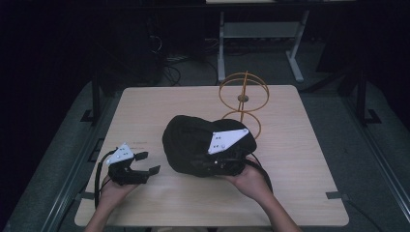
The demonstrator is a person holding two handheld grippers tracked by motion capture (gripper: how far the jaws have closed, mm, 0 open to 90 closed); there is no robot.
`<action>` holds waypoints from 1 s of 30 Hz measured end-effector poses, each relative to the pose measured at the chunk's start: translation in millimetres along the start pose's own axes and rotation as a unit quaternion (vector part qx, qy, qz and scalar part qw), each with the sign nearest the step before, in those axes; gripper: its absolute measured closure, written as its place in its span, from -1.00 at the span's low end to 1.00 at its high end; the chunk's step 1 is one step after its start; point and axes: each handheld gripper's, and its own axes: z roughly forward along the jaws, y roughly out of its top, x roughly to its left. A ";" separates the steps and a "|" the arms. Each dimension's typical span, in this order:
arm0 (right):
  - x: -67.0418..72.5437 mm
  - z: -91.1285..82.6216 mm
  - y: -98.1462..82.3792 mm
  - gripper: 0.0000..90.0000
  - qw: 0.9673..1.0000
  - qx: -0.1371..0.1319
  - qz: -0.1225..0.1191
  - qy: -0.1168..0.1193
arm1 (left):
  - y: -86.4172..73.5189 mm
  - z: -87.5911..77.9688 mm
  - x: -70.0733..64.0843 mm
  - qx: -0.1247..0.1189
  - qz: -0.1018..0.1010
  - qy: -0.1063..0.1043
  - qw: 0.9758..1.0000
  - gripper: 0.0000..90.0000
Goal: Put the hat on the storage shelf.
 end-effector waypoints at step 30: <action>-13.8 -8.3 6.9 0.77 1.000 -0.007 0.013 -0.007 | 42.8 -2.6 -39.1 -0.061 0.045 -0.091 0.993 -0.56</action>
